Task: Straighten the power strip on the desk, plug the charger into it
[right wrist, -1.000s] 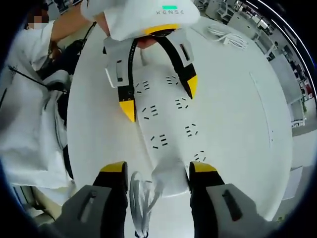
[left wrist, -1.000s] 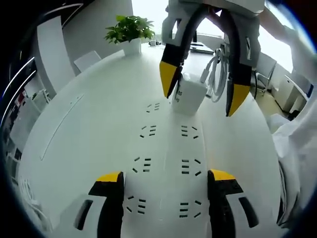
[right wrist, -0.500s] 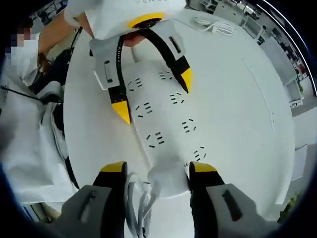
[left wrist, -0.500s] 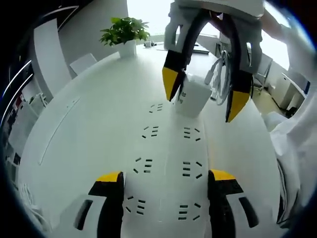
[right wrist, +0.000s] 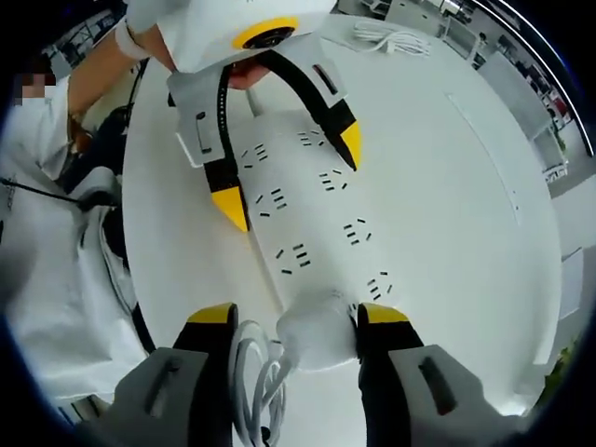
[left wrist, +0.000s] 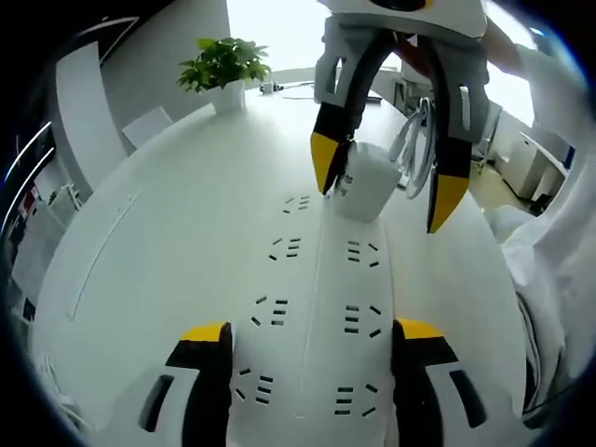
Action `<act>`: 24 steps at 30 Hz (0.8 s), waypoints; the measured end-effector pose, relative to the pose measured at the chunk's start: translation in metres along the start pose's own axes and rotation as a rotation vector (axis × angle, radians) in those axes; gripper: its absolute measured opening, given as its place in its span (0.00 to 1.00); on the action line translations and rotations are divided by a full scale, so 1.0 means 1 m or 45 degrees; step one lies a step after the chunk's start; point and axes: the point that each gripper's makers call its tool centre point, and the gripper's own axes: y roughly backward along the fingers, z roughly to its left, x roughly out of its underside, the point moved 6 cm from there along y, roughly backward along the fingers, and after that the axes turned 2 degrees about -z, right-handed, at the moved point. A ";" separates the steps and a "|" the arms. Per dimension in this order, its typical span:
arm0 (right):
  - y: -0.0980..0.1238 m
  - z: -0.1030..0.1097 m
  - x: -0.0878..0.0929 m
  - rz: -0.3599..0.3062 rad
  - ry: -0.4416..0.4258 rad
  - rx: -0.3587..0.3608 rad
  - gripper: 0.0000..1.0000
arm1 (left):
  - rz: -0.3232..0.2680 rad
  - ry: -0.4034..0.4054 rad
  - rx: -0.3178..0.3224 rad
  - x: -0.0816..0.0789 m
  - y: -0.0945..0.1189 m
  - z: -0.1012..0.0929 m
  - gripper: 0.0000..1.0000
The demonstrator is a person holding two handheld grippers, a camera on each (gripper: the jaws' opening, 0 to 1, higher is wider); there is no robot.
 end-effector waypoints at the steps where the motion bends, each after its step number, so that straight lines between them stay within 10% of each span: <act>1: 0.000 0.000 0.000 0.000 -0.006 0.002 0.49 | -0.001 -0.003 0.002 0.000 0.000 0.000 0.70; 24: 0.003 0.005 0.009 -0.106 -0.028 -0.039 0.52 | -0.049 0.023 0.030 0.001 -0.005 0.000 0.74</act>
